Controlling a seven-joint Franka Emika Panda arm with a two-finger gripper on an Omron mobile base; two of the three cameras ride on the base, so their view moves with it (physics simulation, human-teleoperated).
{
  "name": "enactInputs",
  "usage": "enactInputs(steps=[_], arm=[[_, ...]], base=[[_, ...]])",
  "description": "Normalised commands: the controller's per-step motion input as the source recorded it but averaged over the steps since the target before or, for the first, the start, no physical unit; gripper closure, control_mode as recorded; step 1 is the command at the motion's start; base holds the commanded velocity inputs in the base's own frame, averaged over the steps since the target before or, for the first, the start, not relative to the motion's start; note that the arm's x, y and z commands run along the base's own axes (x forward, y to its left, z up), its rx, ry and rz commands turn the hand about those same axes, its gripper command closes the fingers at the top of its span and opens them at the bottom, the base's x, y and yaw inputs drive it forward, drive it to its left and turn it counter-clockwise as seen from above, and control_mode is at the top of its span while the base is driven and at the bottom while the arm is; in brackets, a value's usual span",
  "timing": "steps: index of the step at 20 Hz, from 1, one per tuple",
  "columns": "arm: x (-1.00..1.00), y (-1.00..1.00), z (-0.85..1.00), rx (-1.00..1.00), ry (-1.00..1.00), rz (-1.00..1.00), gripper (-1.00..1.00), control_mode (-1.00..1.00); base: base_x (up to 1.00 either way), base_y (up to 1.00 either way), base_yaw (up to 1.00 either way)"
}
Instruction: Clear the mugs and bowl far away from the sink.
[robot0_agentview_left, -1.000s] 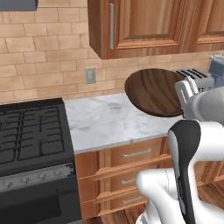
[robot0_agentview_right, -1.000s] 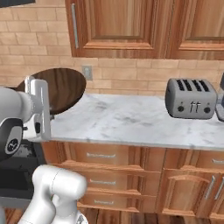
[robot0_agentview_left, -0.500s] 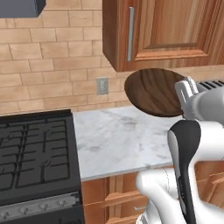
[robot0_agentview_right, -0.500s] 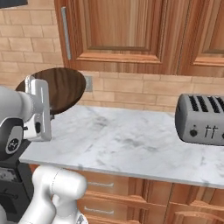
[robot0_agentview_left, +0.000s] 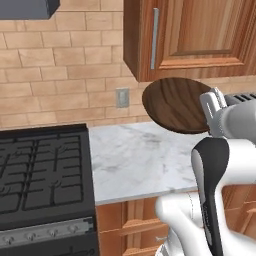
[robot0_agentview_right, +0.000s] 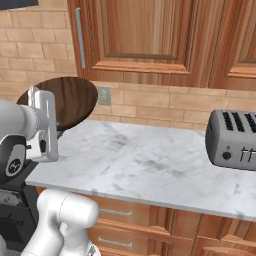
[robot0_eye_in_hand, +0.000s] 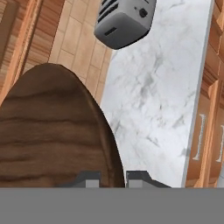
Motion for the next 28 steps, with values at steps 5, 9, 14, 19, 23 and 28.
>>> enactInputs(steps=[5, 9, 14, 19, 23, 28], arm=[[0.00, 0.00, 0.00, 0.00, 0.00, 0.00, 1.00, 1.00], [0.00, 0.00, 0.00, 0.00, 0.00, 0.00, 1.00, 1.00], [0.00, 0.00, 0.00, 0.00, 0.00, 0.00, 1.00, 1.00], [0.00, 0.00, 0.00, 0.00, 0.00, 0.00, 1.00, 1.00], [0.00, 0.00, -0.33, -0.01, 0.05, 0.09, 1.00, -1.00], [0.05, 0.00, -0.52, -0.07, 0.08, 0.06, 1.00, -1.00]], base=[[0.00, -0.14, 0.18], [0.00, -0.18, 0.23], [0.00, 0.00, 0.15], [0.07, 0.00, 0.10], [0.02, 0.00, 0.03], [0.00, 0.00, 0.00]])
